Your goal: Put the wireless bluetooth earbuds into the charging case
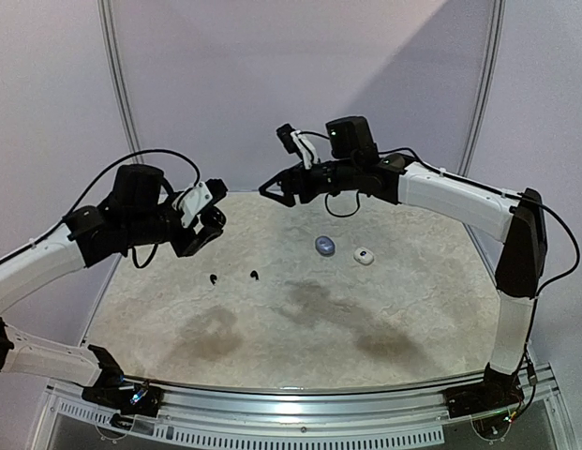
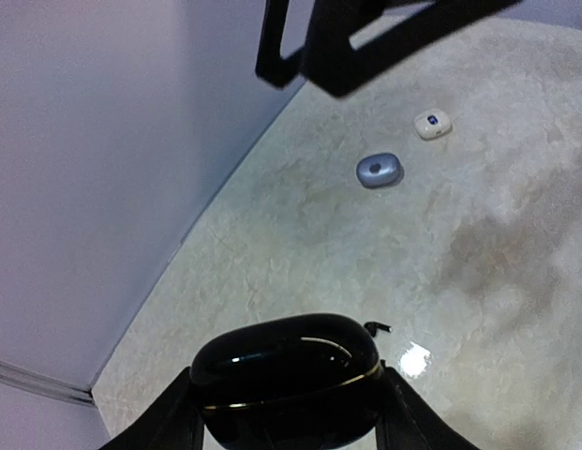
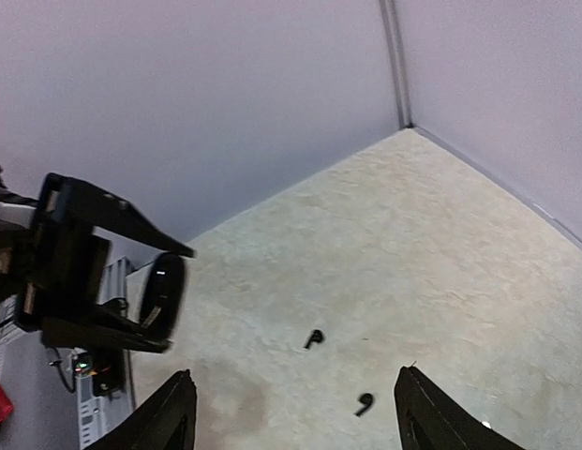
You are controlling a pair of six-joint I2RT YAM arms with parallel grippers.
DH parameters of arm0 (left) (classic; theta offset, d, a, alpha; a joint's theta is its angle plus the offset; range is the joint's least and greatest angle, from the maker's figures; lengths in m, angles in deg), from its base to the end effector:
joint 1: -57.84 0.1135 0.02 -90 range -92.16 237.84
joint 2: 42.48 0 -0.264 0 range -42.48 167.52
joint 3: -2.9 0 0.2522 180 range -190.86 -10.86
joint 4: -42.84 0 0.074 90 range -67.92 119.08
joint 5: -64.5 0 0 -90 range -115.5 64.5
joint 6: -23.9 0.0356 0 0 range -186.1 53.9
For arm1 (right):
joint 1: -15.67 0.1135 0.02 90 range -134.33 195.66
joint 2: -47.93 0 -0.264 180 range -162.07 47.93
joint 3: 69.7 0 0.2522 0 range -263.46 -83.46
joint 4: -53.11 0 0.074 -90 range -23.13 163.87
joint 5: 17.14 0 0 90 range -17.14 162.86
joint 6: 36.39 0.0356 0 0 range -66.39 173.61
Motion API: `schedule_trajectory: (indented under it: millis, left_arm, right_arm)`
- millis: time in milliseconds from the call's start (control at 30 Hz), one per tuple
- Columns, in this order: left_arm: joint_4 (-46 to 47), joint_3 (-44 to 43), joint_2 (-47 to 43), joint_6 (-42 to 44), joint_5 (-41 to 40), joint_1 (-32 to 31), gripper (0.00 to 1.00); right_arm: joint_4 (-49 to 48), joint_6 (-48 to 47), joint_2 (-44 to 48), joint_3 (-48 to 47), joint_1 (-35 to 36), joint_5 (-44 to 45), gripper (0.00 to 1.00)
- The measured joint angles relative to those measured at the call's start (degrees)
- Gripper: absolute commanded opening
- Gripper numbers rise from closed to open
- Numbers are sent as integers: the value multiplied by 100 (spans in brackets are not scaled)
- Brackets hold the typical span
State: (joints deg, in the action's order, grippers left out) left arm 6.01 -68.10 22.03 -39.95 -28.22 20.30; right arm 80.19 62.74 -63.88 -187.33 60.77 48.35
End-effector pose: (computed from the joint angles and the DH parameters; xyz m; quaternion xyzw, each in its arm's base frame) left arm 0.2005 -0.1519 0.3250 0.4476 0.7429 -0.0289 0.4969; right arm 0.3200 0.3420 0.3456 -0.3630 0.7302 0.4074 0.4112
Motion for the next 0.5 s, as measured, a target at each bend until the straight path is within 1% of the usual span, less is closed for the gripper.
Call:
schedule_trajectory:
  millis: [133,233,367,500]
  left_arm:
    - [1766,1019,-372,219,-411,-372,0]
    - [2734,1764,-557,411,-588,-599,0]
    - [3421,2280,-678,431,-691,-739,0]
    - [3884,2514,-955,323,-741,-741,0]
  right_arm:
    - [-236,103,0,-11,385,-413,72]
    - [-350,140,-31,-70,509,-636,69]
    - [-455,177,-190,-282,592,-807,65]
    - [-413,192,-459,-518,664,-876,64]
